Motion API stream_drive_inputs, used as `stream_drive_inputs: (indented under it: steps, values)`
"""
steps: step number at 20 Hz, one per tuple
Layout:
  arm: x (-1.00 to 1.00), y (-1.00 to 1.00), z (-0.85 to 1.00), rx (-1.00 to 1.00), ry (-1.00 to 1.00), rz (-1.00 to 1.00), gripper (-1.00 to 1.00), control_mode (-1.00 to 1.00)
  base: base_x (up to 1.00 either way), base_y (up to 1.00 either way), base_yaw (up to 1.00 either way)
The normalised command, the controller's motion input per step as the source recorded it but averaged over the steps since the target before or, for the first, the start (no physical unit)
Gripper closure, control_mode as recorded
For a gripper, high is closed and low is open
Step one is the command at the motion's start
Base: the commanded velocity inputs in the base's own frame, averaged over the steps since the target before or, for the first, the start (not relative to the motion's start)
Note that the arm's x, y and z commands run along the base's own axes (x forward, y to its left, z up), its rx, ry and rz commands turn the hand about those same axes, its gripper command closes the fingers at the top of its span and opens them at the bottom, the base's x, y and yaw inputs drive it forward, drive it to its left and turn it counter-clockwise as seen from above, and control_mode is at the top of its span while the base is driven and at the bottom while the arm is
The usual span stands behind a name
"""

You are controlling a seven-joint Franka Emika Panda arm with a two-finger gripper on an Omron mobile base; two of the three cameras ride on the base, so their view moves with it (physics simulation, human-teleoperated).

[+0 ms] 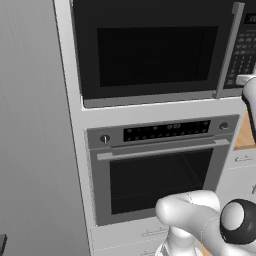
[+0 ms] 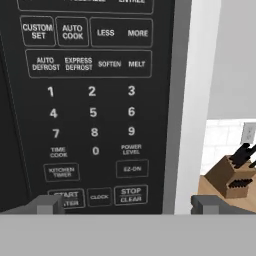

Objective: Open the microwave, place the bowl with waffle inside the microwave, then close the microwave door and turn it on.

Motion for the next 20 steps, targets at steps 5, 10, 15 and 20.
stream_drive_inputs:
  steps: [5, 10, 15, 20]
  values:
    - [0.22, -0.01, -0.15, 0.00, -0.04, 0.00, -1.00, -1.00, 0.00, 0.00, 0.00]
    - [0.25, 0.00, -0.16, 0.00, -0.01, 0.00, -1.00, -1.00, 0.00, 0.00, 0.00]
    - [0.29, 0.00, -0.08, 0.00, 0.00, -0.02, -1.00, -1.00, 0.00, 0.00, 0.00]
    - [0.26, 0.00, -0.08, 0.00, 0.00, -0.09, -1.00, -1.00, 0.00, 0.00, 0.00]
